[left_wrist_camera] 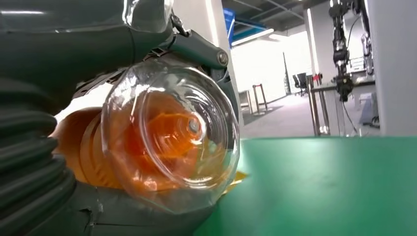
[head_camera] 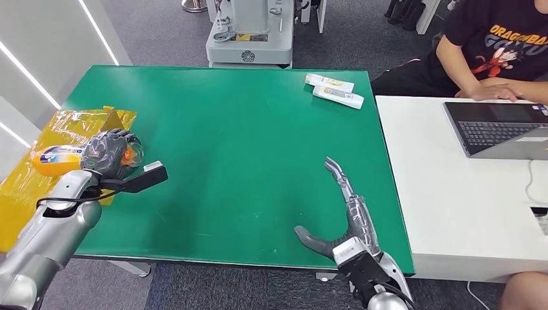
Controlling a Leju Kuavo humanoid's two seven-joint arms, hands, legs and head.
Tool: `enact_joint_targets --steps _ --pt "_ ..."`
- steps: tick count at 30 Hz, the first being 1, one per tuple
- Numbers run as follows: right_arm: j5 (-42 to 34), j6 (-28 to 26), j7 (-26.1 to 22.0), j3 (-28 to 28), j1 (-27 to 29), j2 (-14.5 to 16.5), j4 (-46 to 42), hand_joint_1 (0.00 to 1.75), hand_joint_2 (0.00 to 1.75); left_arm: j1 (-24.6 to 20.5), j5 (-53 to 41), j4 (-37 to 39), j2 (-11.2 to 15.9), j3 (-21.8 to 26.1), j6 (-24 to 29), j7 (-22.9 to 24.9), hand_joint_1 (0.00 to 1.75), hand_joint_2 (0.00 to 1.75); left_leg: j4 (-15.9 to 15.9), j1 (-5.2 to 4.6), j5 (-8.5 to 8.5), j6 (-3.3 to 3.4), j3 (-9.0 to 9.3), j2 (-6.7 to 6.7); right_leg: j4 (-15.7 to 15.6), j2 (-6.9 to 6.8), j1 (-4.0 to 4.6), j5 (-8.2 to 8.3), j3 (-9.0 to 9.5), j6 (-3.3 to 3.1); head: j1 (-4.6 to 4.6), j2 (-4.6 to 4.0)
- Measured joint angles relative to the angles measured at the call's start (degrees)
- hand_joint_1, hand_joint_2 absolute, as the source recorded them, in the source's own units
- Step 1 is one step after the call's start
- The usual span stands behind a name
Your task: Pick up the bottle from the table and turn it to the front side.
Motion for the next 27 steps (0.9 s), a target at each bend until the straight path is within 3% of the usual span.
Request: enact_joint_targets --steps 14,27 --pt "-0.1 1.0 1.6 0.1 0.1 2.6 0.6 0.00 1.75 0.0 -3.3 7.7 2.5 -0.4 1.6 0.7 1.75 1.75 0.0 0.01 -0.01 -0.01 -0.01 -0.03 0.0 -0.02 0.01 -0.02 -0.01 -0.02 0.01 0.00" --pt "1.3 2.8 2.8 0.0 0.8 3.9 0.5 0.00 1.75 2.7 -4.3 12.3 -1.5 -0.4 5.6 0.9 1.75 1.75 0.0 0.00 -0.01 -0.01 -0.02 -0.05 0.0 -0.03 0.00 -0.02 0.00 -0.01 0.01 0.00"
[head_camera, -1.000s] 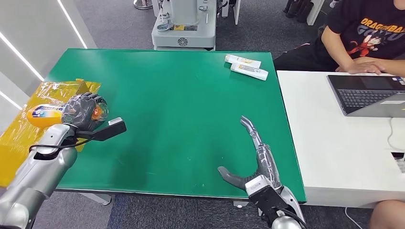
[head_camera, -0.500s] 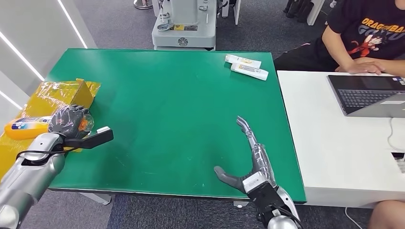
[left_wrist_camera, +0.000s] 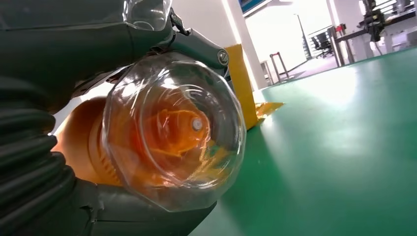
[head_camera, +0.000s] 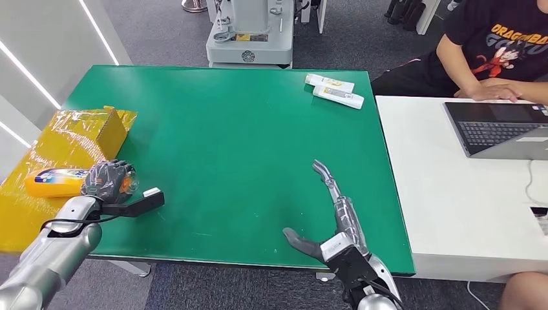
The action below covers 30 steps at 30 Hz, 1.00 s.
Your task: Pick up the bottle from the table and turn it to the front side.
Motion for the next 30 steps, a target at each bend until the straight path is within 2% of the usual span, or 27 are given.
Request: enact_joint_targets --steps 6,13,14,17,18,30 --pt "-0.1 1.1 0.0 0.0 -0.3 0.4 0.3 0.00 1.75 1.4 -1.0 1.4 -1.3 0.1 1.0 1.3 1.75 1.75 0.0 0.01 0.00 0.00 0.00 0.00 0.0 0.00 0.00 0.00 0.01 0.00 0.01 0.00" --pt "-0.5 1.3 0.0 0.0 -0.4 0.4 0.5 0.00 1.75 2.0 -1.6 2.3 -1.2 1.2 1.1 1.8 1.75 1.75 0.0 0.01 0.00 0.00 0.00 0.01 0.0 0.00 0.00 0.00 0.01 0.00 0.02 0.00" --pt "-0.6 1.3 0.0 0.0 -0.4 0.4 0.5 0.00 1.75 2.2 -1.6 2.3 -1.2 1.5 1.2 1.9 1.62 1.75 0.0 0.01 0.00 0.00 0.00 0.01 0.0 0.01 0.00 0.00 0.01 0.00 0.02 0.00" --pt "-0.9 1.1 -0.1 0.0 -0.4 0.4 0.6 0.00 1.75 2.8 -1.5 2.4 -0.9 2.9 1.4 1.8 0.33 1.75 0.0 0.01 0.00 -0.01 0.02 0.03 0.0 0.02 0.00 0.00 0.01 0.00 0.01 0.00" --pt "-1.0 1.1 -0.1 0.0 -0.4 0.4 0.6 0.00 1.75 3.0 -1.4 2.4 -0.8 3.4 1.4 1.7 0.01 1.75 0.0 0.01 0.00 -0.01 0.02 0.03 0.0 0.01 0.00 0.00 0.00 0.00 0.00 0.00" --pt "-1.2 1.2 0.1 0.0 -0.4 1.2 1.2 0.00 1.75 3.6 -1.7 2.4 -1.2 8.1 -0.6 2.2 0.00 1.75 0.0 0.00 0.00 -0.01 0.11 0.00 0.0 -0.02 0.00 -0.01 0.08 -0.01 0.01 0.00"
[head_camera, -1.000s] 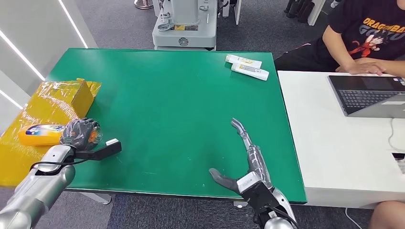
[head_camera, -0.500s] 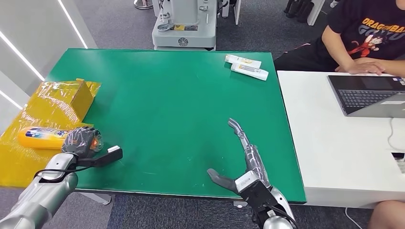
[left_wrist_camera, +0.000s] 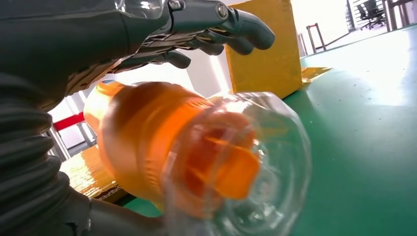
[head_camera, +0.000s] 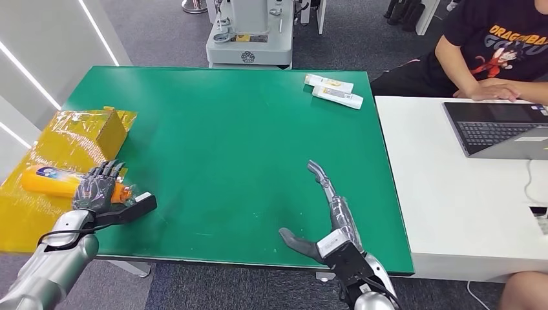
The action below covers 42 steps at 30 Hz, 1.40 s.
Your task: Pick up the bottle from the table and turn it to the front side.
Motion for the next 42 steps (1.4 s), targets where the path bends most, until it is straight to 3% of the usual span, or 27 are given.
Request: enact_joint_targets --steps 10,16,21,32,42 --pt "0.2 0.5 0.4 0.0 0.0 0.4 0.1 0.00 1.75 -0.5 -0.4 0.0 -0.2 1.3 -1.6 -1.5 0.00 1.75 0.0 0.00 0.01 -0.01 0.03 -0.01 0.0 0.00 0.00 0.00 0.01 0.00 0.00 0.00" --pt "0.2 0.5 0.4 0.0 0.2 0.4 0.0 0.00 1.75 0.6 3.4 -1.1 -0.4 3.3 1.0 -4.1 0.00 1.75 0.0 0.00 0.01 -0.01 0.03 0.01 0.0 0.02 0.00 0.00 0.00 0.00 0.01 0.00" --pt "0.3 0.3 0.4 -0.4 1.2 0.4 -0.3 0.00 1.75 5.7 11.6 -10.1 -0.9 8.0 5.4 -8.4 0.00 1.75 0.0 0.00 -0.01 0.00 -0.01 0.02 0.0 0.03 0.00 -0.01 -0.03 0.00 0.01 0.00" --pt "0.4 -1.7 -0.4 -1.5 3.2 0.4 -0.9 0.00 1.75 18.3 27.7 -34.1 -1.4 15.4 5.1 -14.9 0.00 1.75 0.0 0.01 -0.06 -0.05 -0.02 0.02 0.0 0.04 0.00 -0.05 -0.04 0.03 0.00 0.00" --pt "0.4 -1.8 -0.6 -1.8 3.8 0.4 -1.0 0.00 1.75 21.1 28.2 -40.8 -1.5 17.3 4.9 -15.0 0.00 1.75 0.0 0.02 -0.05 -0.06 -0.01 0.01 0.0 0.03 0.01 -0.04 -0.02 0.01 0.01 0.00"
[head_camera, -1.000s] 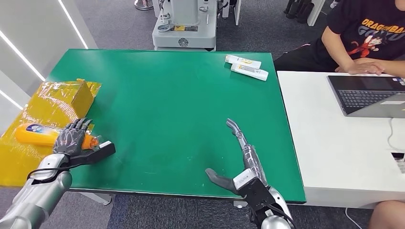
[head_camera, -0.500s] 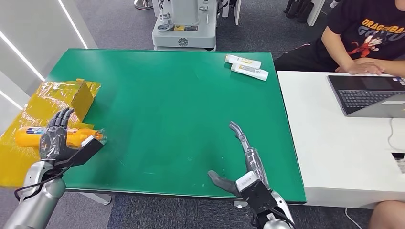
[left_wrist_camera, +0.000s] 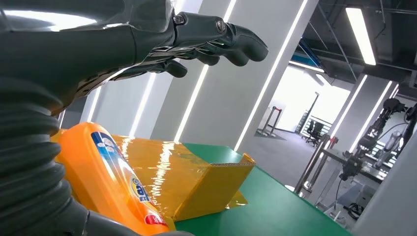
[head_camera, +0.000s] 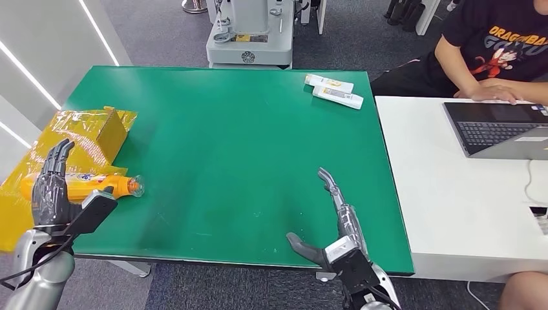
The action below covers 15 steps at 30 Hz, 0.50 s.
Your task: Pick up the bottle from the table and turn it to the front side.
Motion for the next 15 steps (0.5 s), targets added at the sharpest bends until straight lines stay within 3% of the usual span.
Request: enact_joint_targets --steps 5,10,15 --pt "0.0 -0.1 -0.2 0.0 0.1 0.0 -0.2 0.00 1.75 0.9 2.0 -1.4 -0.1 0.4 -0.1 -0.7 0.00 1.75 0.0 0.00 0.00 0.00 0.00 0.02 0.0 0.02 0.00 0.00 0.00 0.00 -0.01 0.00" --pt "-0.6 -0.6 -1.3 -0.1 0.5 0.0 -0.2 0.00 1.75 6.0 9.1 -8.6 -0.9 1.1 -1.0 -2.9 0.00 1.75 0.0 -0.01 -0.07 -0.05 0.00 0.04 0.0 0.05 0.00 -0.05 -0.02 0.00 0.00 0.00" --pt "-1.4 -0.8 -2.7 -0.1 0.4 0.0 0.0 0.00 1.75 9.0 23.3 -17.0 -4.6 0.0 -3.9 -9.7 0.00 1.75 0.0 -0.02 -0.11 -0.01 -0.01 -0.04 -0.1 -0.02 -0.01 -0.08 0.01 0.02 -0.01 0.00"
